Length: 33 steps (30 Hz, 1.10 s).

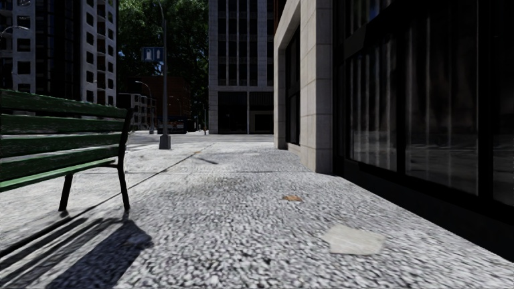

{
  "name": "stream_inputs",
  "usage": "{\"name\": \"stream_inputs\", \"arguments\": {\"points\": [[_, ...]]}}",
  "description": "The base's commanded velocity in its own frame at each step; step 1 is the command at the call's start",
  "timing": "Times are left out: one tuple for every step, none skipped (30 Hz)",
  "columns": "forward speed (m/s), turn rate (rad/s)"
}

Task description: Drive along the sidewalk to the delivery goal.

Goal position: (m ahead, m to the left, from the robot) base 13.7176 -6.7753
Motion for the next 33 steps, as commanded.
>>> {"name": "stream_inputs", "arguments": {"points": [[2.00,0.00],[2.00,0.00],[2.00,0.00],[2.00,0.00],[2.00,0.00],[2.00,0.00],[2.00,0.00],[2.00,0.00],[2.00,0.00],[2.00,0.00],[2.00,0.00],[2.00,0.00],[2.00,0.00],[2.00,0.00],[2.00,0.00],[2.00,0.00],[2.00,0.00],[2.00,0.00],[2.00,0.00],[2.00,0.00],[2.00,0.00],[2.00,0.00],[2.00,0.00],[2.00,0.00],[2.00,0.00],[2.00,0.00],[2.00,0.00],[2.00,0.00],[2.00,0.00],[2.00,0.00],[2.00,0.00],[2.00,0.00],[2.00,0.00]]}}
